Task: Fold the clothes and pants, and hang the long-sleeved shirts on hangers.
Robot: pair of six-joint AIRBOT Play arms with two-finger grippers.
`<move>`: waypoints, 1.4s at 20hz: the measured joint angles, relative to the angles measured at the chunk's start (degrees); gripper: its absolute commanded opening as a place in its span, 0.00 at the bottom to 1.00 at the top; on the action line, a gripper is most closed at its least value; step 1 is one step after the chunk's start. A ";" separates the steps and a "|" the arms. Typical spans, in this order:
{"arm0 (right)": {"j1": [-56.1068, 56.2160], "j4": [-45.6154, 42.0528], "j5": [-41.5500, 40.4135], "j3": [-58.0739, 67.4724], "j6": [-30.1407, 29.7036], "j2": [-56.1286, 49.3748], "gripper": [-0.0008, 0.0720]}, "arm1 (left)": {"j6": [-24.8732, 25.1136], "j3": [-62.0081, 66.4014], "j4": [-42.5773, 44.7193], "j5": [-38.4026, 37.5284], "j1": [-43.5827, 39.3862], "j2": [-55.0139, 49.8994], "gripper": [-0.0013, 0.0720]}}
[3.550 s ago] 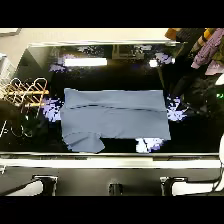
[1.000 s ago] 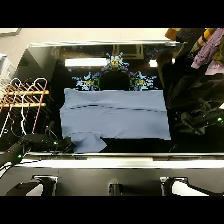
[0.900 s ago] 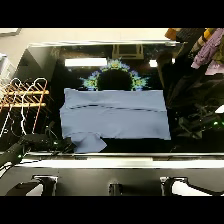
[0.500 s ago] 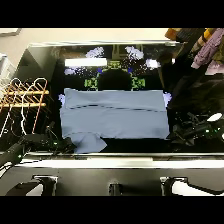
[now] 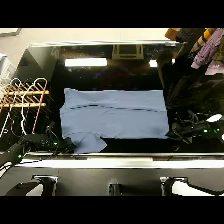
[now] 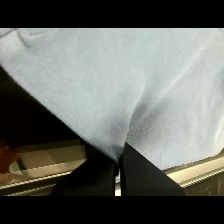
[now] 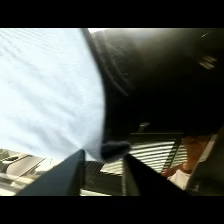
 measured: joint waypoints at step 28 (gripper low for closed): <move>1.73 -0.70 7.63 -0.02 7.98 29.24 0.05 | -4.15 8.09 3.85 24.22 17.66 23.65 0.04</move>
